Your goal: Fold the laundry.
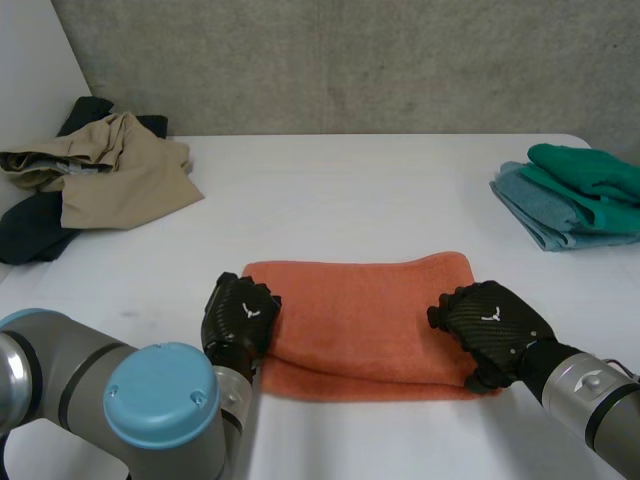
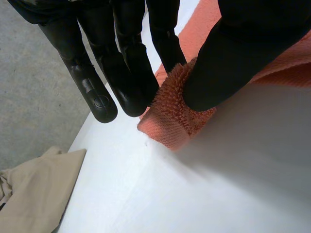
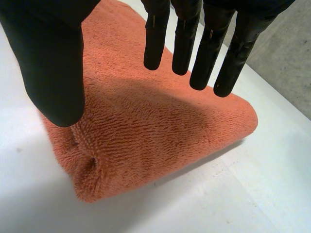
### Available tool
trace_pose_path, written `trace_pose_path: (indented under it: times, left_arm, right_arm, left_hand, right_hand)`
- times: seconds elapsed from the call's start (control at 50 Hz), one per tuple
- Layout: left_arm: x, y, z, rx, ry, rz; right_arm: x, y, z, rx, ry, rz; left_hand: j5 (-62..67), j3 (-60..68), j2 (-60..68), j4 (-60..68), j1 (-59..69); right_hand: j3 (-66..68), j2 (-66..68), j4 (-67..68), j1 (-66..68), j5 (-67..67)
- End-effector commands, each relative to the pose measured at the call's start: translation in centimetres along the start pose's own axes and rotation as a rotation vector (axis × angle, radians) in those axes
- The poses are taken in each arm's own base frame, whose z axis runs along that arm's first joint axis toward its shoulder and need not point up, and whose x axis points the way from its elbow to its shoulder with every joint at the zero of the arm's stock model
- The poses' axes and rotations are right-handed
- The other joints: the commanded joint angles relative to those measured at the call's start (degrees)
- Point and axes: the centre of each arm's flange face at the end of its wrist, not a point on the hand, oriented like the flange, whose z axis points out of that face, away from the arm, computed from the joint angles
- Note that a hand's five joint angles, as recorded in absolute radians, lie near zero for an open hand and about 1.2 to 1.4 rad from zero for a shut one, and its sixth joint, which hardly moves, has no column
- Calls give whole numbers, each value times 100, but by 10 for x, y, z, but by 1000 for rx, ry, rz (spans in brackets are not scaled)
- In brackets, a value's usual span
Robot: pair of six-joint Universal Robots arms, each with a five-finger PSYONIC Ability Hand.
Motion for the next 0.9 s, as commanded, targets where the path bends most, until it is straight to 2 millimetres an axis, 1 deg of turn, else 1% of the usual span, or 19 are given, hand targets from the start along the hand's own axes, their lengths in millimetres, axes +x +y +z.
trace_pose_path:
  times: [0.02, 0.06, 0.08, 0.14, 0.26, 0.32, 0.34, 0.36, 0.4, 0.52, 0.54, 0.6, 0.62, 0.64, 0.72, 0.82, 0.84, 0.9]
  left_arm:
    - [-12, -18, -8, 53, -27, -19]
    - [-17, -23, -11, 69, -35, -23]
    - [-18, -26, -14, 78, -33, -24]
    - [-20, -33, -23, 95, -27, -25]
    - [-25, -37, -29, 95, -23, -31]
    - [-28, -38, -29, 95, -27, -45]
    - [-29, -38, -28, 95, -31, -50]
    - [-30, -38, -28, 93, -33, -55]
    - [-31, -38, -27, 91, -38, -58]
    - [-39, -37, -24, 83, -60, -66]
    - [-39, -36, -24, 82, -59, -66]
    - [-43, -34, -25, 74, -66, -67]
    - [-44, -33, -25, 70, -71, -68]
    - [-49, -32, -25, 65, -84, -73]
    - [-57, -27, -24, 50, -103, -78]
    - [-65, -25, -22, 41, -129, -88]
    - [-66, -25, -22, 42, -131, -92]
    - [-70, -27, -22, 47, -141, -119]
  right_arm:
    - [0, 4, 2, -10, 0, 0]
    - [1, 6, 4, -11, 0, 0]
    - [1, 6, 4, -10, 1, -6]
    - [0, 11, 7, -20, -1, -3]
    - [2, 21, 15, -59, 13, 7]
    - [5, 22, 15, -75, 26, 12]
    - [6, 23, 15, -82, 34, 10]
    - [6, 23, 15, -83, 39, 10]
    - [7, 25, 14, -95, 49, 14]
    - [21, 24, 9, -101, 105, 5]
    - [27, 21, 5, -99, 129, -20]
    - [38, 21, 0, -112, 166, -43]
    - [47, 24, -3, -131, 193, -58]
    - [50, 25, -5, -142, 203, -66]
    - [62, 28, -10, -191, 222, -139]
    - [64, 18, -10, -194, 213, -247]
    - [59, 6, -8, -162, 206, -287]
    - [41, -17, -7, -83, 177, -362]
  left_hand:
    - [801, 595, 582, 528, 1024]
    - [-374, -580, -593, -647, -151]
    - [-1446, -1652, -1665, -1719, -1223]
    - [-3150, -3356, -3369, -3423, -2927]
    - [-3442, -3648, -3661, -3715, -3219]
    - [-3459, -3665, -3678, -3732, -3236]
    - [-3459, -3665, -3678, -3732, -3236]
    - [-3459, -3665, -3678, -3732, -3236]
    - [-3459, -3665, -3678, -3732, -3236]
    - [-3509, -3715, -3728, -3782, -3286]
    - [-3526, -3732, -3745, -3799, -3303]
    - [-3526, -3732, -3745, -3799, -3303]
    - [-3543, -3748, -3762, -3816, -3320]
    - [-3576, -3782, -3795, -3849, -3353]
    - [-3677, -3883, -3896, -3950, -3454]
    - [-3745, -3950, -3964, -4018, -3522]
    - [-3745, -3950, -3964, -4018, -3522]
    - [-3778, -3984, -3997, -4051, -3555]
  right_hand:
    - [433, 395, 435, 832, 453]
    - [450, 412, 452, 849, 470]
    - [467, 429, 468, 866, 486]
    - [651, 613, 653, 1050, 671]
    - [803, 765, 804, 1201, 822]
    - [1104, 1066, 1105, 1503, 1123]
    - [2272, 2234, 2273, 2671, 2291]
    - [3033, 2995, 3034, 3432, 3052]
    - [5026, 4988, 5027, 5424, 5045]
    - [5036, 4998, 5038, 5435, 5056]
    - [5036, 4998, 5038, 5435, 5056]
    - [5036, 4998, 5038, 5435, 5056]
    - [5036, 4998, 5038, 5435, 5056]
    - [5036, 4998, 5038, 5435, 5056]
    - [5036, 4998, 5038, 5435, 5056]
    - [5036, 4998, 5038, 5435, 5056]
    - [5036, 4998, 5038, 5435, 5056]
    - [5036, 4998, 5038, 5435, 5056]
